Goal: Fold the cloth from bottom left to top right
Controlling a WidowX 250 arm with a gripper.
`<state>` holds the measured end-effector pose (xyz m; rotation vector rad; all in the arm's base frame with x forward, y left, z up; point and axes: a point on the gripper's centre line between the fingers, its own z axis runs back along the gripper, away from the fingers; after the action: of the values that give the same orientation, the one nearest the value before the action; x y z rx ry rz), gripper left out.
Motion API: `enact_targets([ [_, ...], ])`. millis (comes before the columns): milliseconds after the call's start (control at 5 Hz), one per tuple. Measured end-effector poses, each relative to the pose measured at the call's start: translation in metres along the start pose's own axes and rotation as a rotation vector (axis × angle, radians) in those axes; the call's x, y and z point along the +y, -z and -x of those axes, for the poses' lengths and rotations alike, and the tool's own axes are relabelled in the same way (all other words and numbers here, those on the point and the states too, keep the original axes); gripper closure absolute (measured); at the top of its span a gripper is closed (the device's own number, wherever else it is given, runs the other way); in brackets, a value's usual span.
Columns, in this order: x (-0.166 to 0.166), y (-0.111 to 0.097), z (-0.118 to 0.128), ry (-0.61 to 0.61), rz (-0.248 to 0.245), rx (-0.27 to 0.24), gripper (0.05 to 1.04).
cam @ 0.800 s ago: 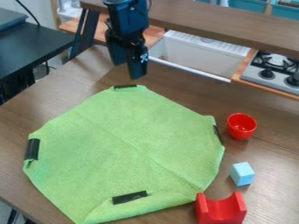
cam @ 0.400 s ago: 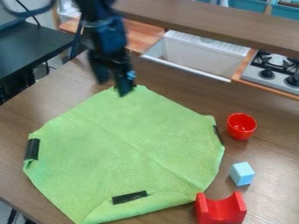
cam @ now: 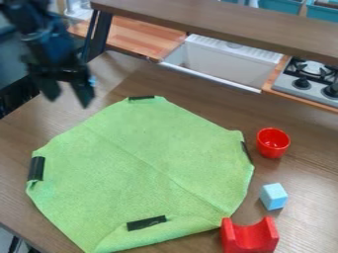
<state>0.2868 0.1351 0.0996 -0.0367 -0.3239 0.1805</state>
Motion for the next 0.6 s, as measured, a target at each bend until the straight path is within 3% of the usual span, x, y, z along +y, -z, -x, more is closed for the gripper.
enact_targets([
  [400, 0.05, 0.003, 0.034, -0.26, -0.034, -0.007, 0.084],
  [600, 0.067, 0.011, 0.057, -0.435, -0.004, -0.004, 0.084],
])
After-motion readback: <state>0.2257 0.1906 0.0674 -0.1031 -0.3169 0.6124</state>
